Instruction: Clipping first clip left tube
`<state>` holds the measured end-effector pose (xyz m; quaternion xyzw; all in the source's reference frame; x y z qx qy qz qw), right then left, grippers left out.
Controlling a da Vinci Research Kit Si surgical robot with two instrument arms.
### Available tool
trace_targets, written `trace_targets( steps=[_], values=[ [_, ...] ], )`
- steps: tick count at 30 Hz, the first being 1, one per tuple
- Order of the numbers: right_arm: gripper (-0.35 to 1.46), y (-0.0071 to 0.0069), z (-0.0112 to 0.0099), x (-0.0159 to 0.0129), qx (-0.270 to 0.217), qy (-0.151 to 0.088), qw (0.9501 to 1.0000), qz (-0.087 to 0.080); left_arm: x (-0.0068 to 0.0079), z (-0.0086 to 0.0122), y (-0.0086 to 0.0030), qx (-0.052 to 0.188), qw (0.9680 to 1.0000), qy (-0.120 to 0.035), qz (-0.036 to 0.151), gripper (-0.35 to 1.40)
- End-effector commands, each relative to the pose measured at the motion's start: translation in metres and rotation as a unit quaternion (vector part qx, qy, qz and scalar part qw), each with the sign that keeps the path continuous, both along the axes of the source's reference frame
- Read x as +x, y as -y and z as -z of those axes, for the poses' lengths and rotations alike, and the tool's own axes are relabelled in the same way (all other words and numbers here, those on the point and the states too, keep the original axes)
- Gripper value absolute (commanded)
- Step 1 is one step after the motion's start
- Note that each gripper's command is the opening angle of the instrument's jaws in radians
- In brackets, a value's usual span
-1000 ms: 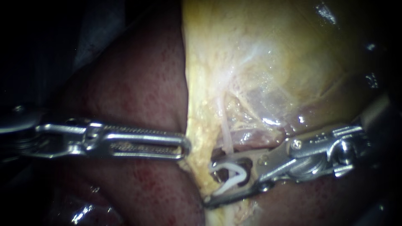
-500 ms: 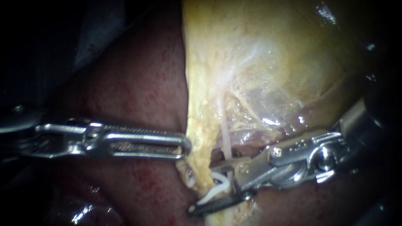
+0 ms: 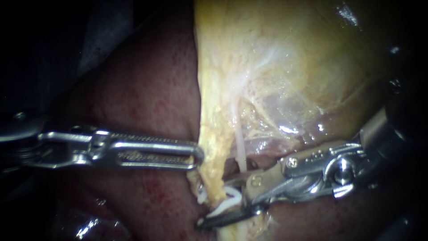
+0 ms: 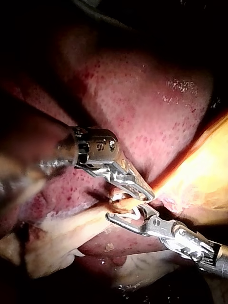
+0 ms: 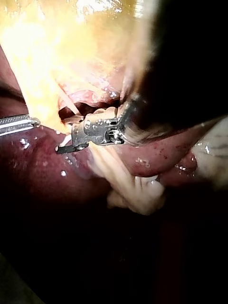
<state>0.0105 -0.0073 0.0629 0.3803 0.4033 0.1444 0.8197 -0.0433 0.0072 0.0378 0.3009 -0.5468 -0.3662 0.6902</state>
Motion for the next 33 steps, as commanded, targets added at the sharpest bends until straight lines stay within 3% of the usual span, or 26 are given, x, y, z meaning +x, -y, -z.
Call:
trace_targets(
  steps=[1, 8, 33],
  values=[
    [0.1, -0.0004, 0.0, -0.0001, 0.002, 0.002, 1.0, -0.001, 0.0, 0.0, 0.0, 0.0, 1.0, 0.0, 0.0, -0.35],
    [-0.16, -0.0017, -0.0007, -0.0007, -0.001, 0.012, 0.9999, 0.003, 0.0, 0.0, 0.0, 0.0, 1.0, 0.0, 0.0, -0.35],
    [-0.18, -0.0015, -0.001, -0.0008, 0.001, 0.016, 0.9999, 0.0, -0.0001, 0.0, 0.0, 0.0, 1.0, 0.0, 0.0, -0.35]
  ],
)
